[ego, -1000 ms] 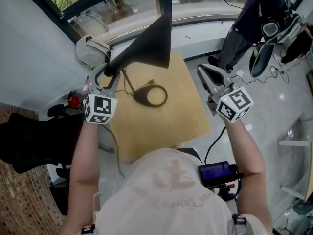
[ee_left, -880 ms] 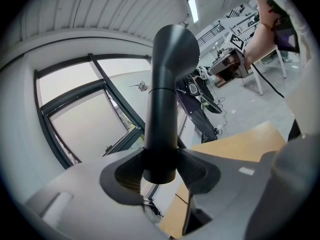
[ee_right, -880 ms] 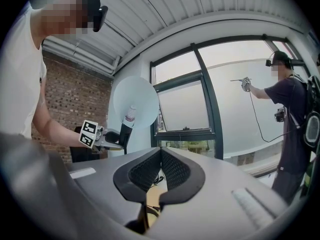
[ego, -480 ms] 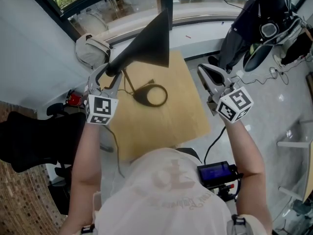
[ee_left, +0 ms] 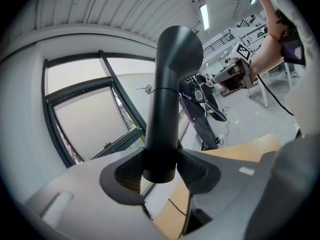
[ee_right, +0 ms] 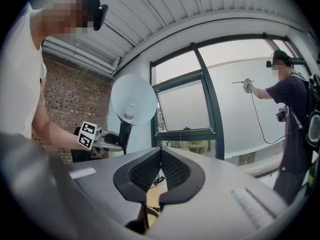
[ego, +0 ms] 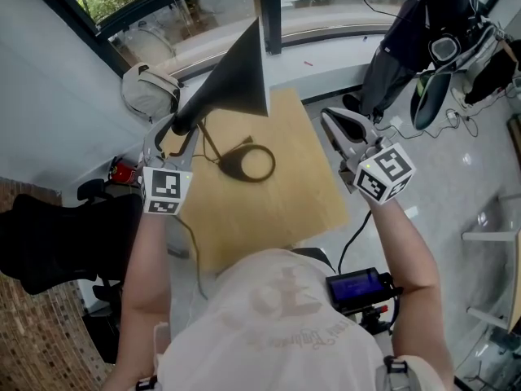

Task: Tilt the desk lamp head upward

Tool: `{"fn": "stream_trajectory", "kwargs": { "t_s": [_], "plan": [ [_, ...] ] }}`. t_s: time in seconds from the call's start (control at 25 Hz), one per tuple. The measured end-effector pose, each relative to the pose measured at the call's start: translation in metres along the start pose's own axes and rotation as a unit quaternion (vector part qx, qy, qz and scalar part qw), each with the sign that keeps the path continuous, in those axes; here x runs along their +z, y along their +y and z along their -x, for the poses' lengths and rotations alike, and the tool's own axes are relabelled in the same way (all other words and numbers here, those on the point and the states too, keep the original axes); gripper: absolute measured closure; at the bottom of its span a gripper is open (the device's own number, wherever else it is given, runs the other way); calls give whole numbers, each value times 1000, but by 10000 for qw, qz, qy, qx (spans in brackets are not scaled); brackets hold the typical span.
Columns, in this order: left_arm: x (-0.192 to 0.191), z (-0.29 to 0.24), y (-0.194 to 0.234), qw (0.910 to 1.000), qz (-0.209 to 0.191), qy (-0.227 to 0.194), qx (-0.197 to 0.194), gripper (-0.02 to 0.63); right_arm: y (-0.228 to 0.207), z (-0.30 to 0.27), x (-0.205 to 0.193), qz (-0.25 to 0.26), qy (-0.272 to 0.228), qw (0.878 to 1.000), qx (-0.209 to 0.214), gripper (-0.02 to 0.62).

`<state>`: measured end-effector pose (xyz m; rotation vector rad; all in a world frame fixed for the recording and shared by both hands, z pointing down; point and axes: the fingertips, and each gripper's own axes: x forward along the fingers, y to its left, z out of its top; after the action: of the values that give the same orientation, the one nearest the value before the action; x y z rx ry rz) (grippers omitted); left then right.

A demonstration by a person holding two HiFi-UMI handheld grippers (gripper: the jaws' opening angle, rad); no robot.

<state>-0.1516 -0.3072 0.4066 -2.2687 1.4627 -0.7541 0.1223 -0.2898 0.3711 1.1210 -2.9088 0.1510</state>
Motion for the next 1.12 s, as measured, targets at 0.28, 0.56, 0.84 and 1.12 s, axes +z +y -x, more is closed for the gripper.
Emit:
{"fn": "stream_trajectory", "kwargs": {
  "t_s": [0.28, 0.56, 0.84, 1.12],
  "plan": [
    [-6, 0, -1, 10000, -52, 45, -14, 411, 0, 2, 0, 21, -11, 10000, -15, 583],
    [-6, -3, -1, 9996, -228, 59, -120, 410, -2, 4, 3, 44, -8, 10000, -59, 581],
    [8, 11, 25, 9989, -414, -181, 160, 408, -1, -10, 9, 103, -88, 9999, -74, 583],
    [17, 25, 12, 9990, -74, -440, 91, 416, 0, -5, 8, 95, 21, 9998, -145, 583]
  ]
}}
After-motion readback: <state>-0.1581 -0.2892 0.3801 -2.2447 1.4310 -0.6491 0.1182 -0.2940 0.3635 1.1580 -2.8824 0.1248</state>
